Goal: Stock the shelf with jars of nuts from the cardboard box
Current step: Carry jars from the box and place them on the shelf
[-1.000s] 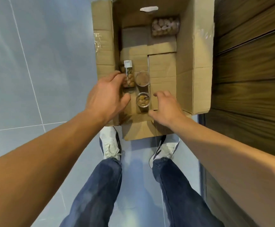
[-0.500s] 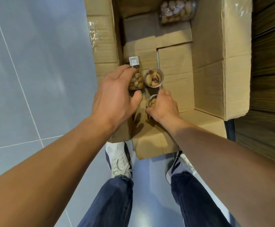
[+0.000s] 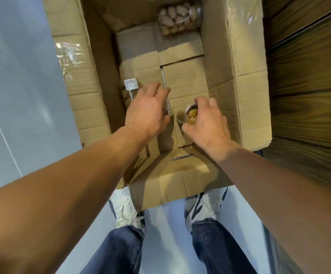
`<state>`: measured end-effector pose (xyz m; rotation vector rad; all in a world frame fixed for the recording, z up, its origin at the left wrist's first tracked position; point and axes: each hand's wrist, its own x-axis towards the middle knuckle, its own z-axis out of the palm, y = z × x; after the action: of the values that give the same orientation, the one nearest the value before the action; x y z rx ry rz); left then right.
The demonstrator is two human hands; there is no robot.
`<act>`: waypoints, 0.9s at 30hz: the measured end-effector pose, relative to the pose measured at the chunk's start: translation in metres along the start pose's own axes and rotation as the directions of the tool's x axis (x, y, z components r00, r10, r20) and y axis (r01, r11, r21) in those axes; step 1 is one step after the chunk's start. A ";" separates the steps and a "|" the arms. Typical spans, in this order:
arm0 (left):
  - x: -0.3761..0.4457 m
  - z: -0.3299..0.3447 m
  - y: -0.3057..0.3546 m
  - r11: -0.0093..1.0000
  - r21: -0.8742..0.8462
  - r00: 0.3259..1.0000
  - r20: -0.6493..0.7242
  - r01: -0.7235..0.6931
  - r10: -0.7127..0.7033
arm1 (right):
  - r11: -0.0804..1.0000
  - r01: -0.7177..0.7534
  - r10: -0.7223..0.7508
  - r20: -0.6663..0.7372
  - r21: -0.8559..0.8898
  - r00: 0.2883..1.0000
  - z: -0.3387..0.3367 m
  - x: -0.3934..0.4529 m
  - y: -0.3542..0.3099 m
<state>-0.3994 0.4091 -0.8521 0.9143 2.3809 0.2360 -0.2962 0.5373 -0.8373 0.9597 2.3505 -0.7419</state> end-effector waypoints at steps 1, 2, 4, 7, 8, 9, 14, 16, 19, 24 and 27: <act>0.006 0.008 0.000 0.999 0.039 1.000 0.023 -0.007 0.006 | 1.000 0.018 -0.018 0.001 -0.008 1.000 0.001 0.004 0.003; 0.011 0.015 -0.001 0.998 0.066 0.999 0.039 -0.002 0.000 | 0.999 0.037 -0.037 0.002 -0.018 0.999 0.003 0.008 0.006; 0.015 0.026 -0.003 0.995 0.093 0.999 0.037 0.023 -0.026 | 0.998 0.063 -0.063 0.004 -0.027 0.998 0.007 0.013 0.012; 0.015 0.025 -0.004 0.997 0.056 0.999 0.016 0.048 -0.049 | 0.997 0.079 -0.079 -0.010 0.005 0.997 0.005 0.012 0.016; 0.012 0.019 -0.005 0.998 0.031 0.999 0.016 0.052 -0.052 | 0.996 0.087 -0.087 -0.012 0.009 0.996 0.002 0.009 0.015; 0.007 0.011 -0.004 0.998 0.003 0.998 0.020 0.055 -0.055 | 0.996 0.092 -0.092 -0.009 0.011 0.996 -0.004 0.006 0.013; -0.040 -0.059 0.012 0.992 -0.119 1.000 0.006 0.030 -0.030 | 0.998 0.066 -0.066 -0.015 -0.009 0.998 -0.051 -0.032 -0.005; -0.063 -0.098 0.020 0.990 -0.140 1.000 0.000 0.021 -0.021 | 0.997 0.074 -0.074 -0.016 -0.012 0.997 -0.078 -0.055 -0.022; -0.101 -0.161 0.028 0.986 -0.158 0.996 -0.059 0.051 -0.061 | 0.994 0.106 -0.107 -0.013 -0.038 0.994 -0.126 -0.094 -0.057; -0.183 -0.270 0.045 0.986 -0.147 0.986 -0.135 0.081 -0.101 | 0.981 0.187 -0.188 -0.004 -0.054 0.982 -0.216 -0.174 -0.118; -0.235 -0.326 0.055 0.987 -0.130 0.977 -0.181 0.092 -0.115 | 0.963 0.259 -0.260 -0.016 -0.073 0.965 -0.263 -0.223 -0.152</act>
<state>-0.4135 0.3078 -0.4597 0.7380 2.5470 0.4379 -0.3288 0.5095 -0.4630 0.6408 2.5372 -0.7415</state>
